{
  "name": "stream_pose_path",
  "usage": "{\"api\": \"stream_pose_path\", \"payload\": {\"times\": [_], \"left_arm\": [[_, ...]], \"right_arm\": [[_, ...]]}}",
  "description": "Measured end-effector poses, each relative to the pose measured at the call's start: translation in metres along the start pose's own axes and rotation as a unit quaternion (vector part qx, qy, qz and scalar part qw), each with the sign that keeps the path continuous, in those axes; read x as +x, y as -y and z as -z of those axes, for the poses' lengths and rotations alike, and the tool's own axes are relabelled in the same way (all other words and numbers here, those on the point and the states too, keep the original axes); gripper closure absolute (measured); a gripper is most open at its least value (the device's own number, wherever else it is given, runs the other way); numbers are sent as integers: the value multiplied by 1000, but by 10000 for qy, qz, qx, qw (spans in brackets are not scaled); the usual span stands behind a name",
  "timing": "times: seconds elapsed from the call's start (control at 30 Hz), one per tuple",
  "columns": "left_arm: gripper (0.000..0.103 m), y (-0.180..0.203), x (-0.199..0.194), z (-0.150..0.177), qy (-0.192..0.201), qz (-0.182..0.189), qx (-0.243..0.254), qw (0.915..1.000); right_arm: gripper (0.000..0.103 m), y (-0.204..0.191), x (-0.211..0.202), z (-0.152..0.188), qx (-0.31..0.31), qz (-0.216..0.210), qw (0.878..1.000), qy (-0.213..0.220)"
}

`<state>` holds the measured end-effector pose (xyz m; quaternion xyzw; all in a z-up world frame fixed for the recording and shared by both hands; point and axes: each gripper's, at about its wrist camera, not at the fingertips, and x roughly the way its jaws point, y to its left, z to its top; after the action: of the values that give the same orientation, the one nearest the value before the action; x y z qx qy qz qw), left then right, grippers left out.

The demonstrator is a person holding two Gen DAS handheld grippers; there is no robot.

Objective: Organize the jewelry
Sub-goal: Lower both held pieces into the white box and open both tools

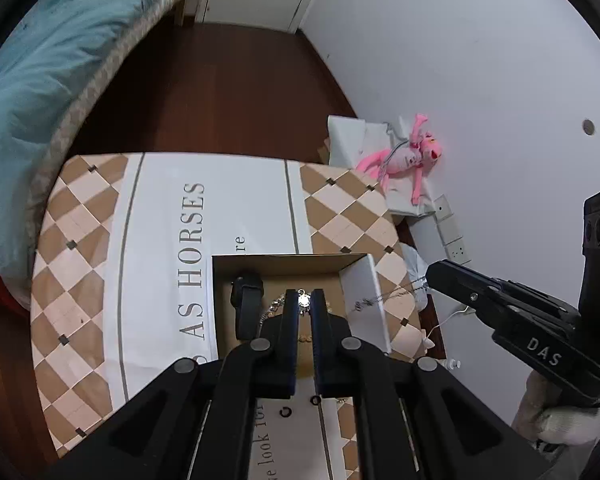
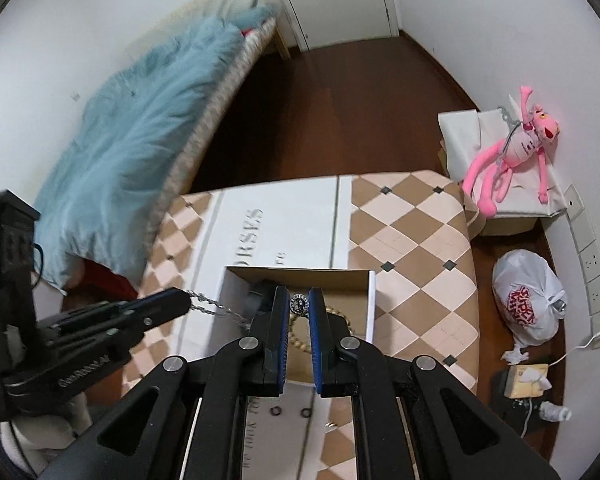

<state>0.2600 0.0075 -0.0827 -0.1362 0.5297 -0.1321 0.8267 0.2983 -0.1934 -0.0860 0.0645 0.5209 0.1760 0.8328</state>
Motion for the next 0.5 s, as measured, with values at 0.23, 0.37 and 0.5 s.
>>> {"api": "stream_pose_path", "payload": {"times": [0.23,0.37,0.5], "left_arm": [[98,-7,26,-19,-412,-48,-209,9989],[93,-10,33,-26,-497,-333,-279,9978],[49,-15,32,-27,-397,-863,-222,9952]], "right_arm": [[93,7,44,-18,-113,61,9985,-535],[92,12,71,-19,-33,-12,9945,-1043],[72,20,82,-13,2,136,9930,-1176]]}}
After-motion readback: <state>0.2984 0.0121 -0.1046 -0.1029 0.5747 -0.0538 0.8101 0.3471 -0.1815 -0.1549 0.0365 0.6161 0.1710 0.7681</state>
